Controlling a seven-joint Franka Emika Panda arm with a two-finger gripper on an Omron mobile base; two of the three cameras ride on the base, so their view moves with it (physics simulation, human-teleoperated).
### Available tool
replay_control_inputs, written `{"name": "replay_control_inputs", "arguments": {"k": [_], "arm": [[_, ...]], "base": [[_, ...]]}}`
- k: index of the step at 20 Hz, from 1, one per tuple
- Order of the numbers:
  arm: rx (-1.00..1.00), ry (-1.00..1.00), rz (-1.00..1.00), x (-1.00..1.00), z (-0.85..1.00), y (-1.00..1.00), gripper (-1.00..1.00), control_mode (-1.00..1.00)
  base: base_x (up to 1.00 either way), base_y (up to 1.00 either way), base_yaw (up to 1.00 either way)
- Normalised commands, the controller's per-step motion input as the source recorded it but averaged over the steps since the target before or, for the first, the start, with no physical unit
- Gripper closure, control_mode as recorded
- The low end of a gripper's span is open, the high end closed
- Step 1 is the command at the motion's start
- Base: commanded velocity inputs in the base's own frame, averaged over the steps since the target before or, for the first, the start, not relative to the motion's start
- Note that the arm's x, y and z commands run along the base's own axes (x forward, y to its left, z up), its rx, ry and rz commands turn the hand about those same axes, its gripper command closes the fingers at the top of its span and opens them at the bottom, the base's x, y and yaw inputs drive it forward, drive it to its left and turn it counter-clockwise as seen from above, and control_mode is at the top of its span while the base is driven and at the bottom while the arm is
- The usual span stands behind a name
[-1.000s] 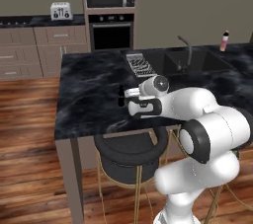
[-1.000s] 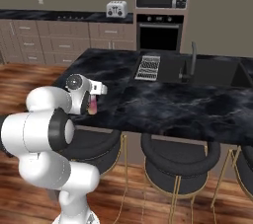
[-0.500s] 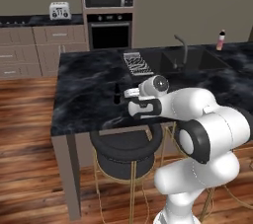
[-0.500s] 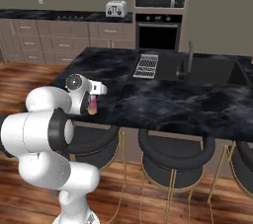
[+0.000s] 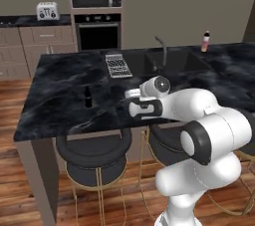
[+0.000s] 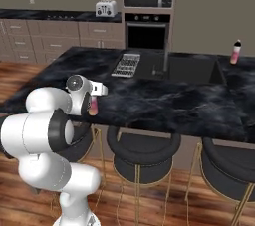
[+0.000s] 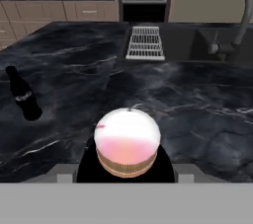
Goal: Place the large bottle from the dining counter next to the other large bottle outside the sink, and place the small bottle from the dining counter next to the other small bottle inside the sink.
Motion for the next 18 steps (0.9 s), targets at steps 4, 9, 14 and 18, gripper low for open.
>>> {"name": "replay_control_inputs", "arguments": {"k": [4, 9, 14, 18], "arm": [[0.00, 0.00, 0.00, 0.00, 0.00, 0.00, 1.00, 1.00], [0.00, 0.00, 0.00, 0.00, 0.00, 0.00, 1.00, 1.00], [0.00, 0.00, 0.00, 0.00, 0.00, 0.00, 1.00, 1.00], [0.00, 0.00, 0.00, 0.00, 0.00, 0.00, 1.00, 1.00]], "base": [[-0.33, -0.58, 0.00], [-0.26, -0.59, 0.00], [-0.04, -0.66, 0.00], [0.00, -0.71, 0.00]]}}
